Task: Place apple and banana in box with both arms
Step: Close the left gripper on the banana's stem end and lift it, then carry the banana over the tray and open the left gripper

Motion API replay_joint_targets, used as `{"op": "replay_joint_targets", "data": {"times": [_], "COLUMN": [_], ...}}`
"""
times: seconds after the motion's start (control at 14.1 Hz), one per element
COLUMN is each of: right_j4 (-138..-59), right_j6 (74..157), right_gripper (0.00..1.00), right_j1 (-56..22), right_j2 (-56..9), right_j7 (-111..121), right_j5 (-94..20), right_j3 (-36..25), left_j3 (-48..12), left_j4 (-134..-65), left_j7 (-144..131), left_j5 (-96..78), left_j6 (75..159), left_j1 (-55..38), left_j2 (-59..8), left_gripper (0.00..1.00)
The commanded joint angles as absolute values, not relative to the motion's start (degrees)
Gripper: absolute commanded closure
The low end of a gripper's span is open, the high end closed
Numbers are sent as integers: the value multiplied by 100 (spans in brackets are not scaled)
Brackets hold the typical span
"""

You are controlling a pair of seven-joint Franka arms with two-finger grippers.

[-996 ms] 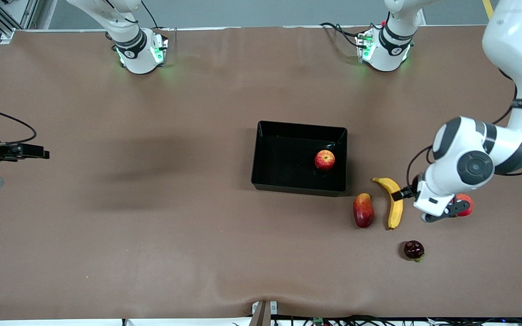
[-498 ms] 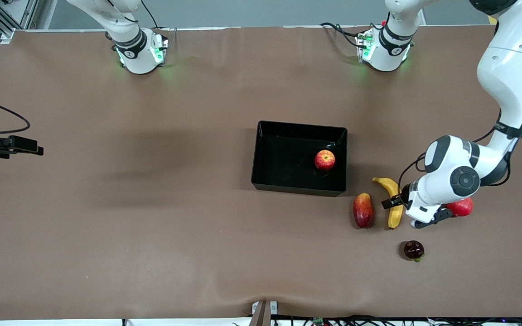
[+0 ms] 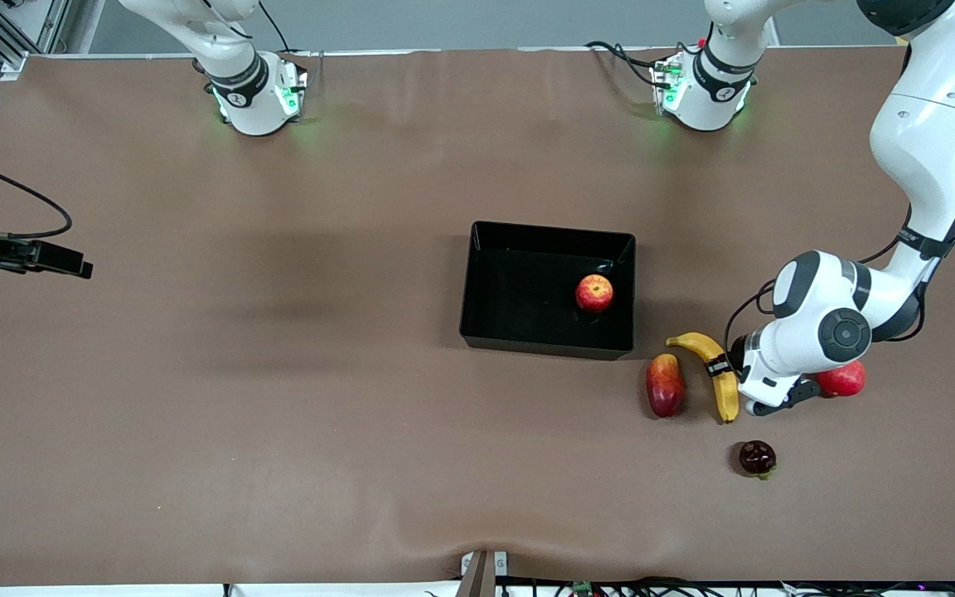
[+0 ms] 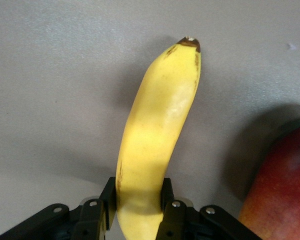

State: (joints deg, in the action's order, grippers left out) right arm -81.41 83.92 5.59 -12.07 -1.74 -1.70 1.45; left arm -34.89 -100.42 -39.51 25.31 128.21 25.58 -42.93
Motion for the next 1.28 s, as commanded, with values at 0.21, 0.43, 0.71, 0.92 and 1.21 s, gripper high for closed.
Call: {"op": "replay_joint_targets", "data": {"times": [0.21, 0.43, 0.71, 0.92, 1.21], "right_j4": [-8042, -8103, -8208, -8314, -8464], "right_j6": [8235, 8191, 8183, 8174, 8174], "right_gripper": [0, 0, 0, 0, 0], "right_j1": [492, 615, 449, 229, 106], "right_j2": [-791, -651, -265, -106, 123], "right_j7": [-10, 579, 580, 519, -76], "right_j5": [-79, -105, -44, -53, -53], "right_j3": [193, 158, 62, -263, -264], "left_j3": [-4181, -4893, -5300, -5265, -4766], "left_j4": [-10186, -10064, -9818, -9537, -9404], "left_j7": [-4051, -4279, -5481, -6553, -7329], "left_j5": [2576, 2409, 2004, 2083, 2206], "left_j6": [11113, 10416, 10476, 10765, 11425], "left_j1": [2628, 2628, 2007, 1119, 38], "left_j2": [-2938, -2567, -2794, -3347, -3858], "left_gripper": [100, 100, 100, 100, 100]}}
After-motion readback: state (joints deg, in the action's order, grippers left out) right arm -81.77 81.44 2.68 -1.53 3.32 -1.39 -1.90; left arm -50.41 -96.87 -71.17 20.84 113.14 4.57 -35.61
